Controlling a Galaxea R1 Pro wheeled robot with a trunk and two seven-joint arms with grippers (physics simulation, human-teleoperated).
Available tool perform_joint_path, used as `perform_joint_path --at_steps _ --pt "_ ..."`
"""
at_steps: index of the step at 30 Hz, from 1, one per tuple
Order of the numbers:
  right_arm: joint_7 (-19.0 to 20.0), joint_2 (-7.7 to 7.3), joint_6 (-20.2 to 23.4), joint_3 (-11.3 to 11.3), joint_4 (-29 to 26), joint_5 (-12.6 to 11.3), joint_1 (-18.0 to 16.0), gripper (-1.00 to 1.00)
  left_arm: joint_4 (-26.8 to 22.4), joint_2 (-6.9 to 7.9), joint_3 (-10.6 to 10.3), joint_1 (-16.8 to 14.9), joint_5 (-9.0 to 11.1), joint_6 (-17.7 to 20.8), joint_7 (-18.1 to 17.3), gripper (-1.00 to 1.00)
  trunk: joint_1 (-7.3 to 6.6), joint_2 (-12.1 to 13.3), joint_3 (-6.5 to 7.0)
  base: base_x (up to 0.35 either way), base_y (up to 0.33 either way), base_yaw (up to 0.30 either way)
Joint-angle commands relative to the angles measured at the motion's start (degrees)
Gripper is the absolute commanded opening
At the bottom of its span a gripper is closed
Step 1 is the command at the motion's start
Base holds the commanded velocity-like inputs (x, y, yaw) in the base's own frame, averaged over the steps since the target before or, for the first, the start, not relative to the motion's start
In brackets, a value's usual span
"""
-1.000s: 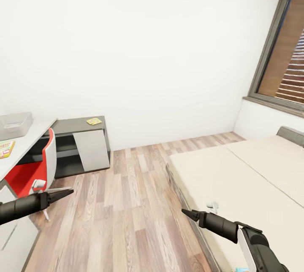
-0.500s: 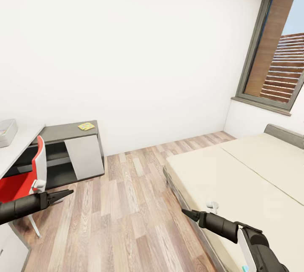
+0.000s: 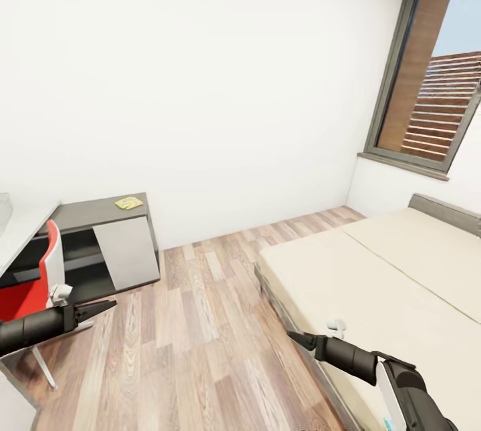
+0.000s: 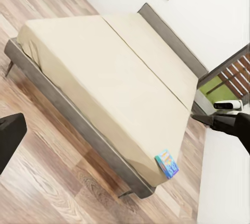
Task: Put all the toys in the child's room - the three board games (two on the bed and one on the table), the two jigsaw puzzles on the table, and the tennis ball on the table - inside the toy box on the table in the child's room.
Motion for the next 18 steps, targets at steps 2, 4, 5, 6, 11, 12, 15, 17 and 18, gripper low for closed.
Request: perform_joint_path --at_steps 2,4,5,6,11,12,15,17,18 --pt "0.1 -0.01 0.5 -0.2 0.0 -0.3 -0.1 1.0 0.0 0.01 0.0 0.0 0.1 0.6 -0.2 1.0 0.04 -0.1 -0.22 0.005 0.01 -0.201" --pt "0.1 -0.01 0.6 -0.4 0.0 -0.4 -0.1 1.0 0.0 0.01 0.0 0.0 0.1 0.6 -0.2 1.0 0.04 -0.1 -0.31 0.003 0.006 -0.213" --pt "0.1 -0.01 0.6 -0.5 0.0 -0.4 -0.1 1.0 0.0 0.01 0.0 0.0 0.1 0.6 -0.2 1.0 0.04 -0.1 -0.35 0.002 0.005 -0.219" --pt "0.1 -0.02 0.6 -0.5 0.0 -0.4 -0.1 1.0 0.0 0.01 0.0 0.0 0.1 0.6 -0.2 1.0 0.04 -0.1 -0.4 0.002 0.004 -0.222" --pt "0.1 -0.02 0.6 -0.7 0.0 -0.4 -0.1 1.0 0.0 0.01 0.0 0.0 0.1 0.6 -0.2 1.0 0.04 -0.1 -0.64 0.001 0.002 -0.231" --pt "0.1 -0.02 0.6 -0.7 0.0 -0.4 -0.1 1.0 0.0 0.01 0.0 0.0 0.1 0.6 -0.2 1.0 0.04 -0.1 -0.69 0.0 0.001 -0.237" --pt "0.1 -0.01 0.7 -0.7 0.0 -0.4 -0.1 1.0 0.0 0.01 0.0 0.0 0.1 0.6 -0.2 1.0 0.04 -0.1 -0.83 0.0 0.001 -0.239" --pt "0.1 -0.01 0.7 -0.8 0.0 -0.4 -0.1 1.0 0.0 0.01 0.0 0.0 0.1 0.6 -0.2 1.0 0.04 -0.1 -0.92 0.0 0.0 -0.245" --pt "0.1 -0.01 0.7 -0.8 0.0 -0.4 -0.1 1.0 0.0 0.01 0.0 0.0 0.1 0.6 -0.2 1.0 0.04 -0.1 -0.96 0.0 0.0 -0.25"
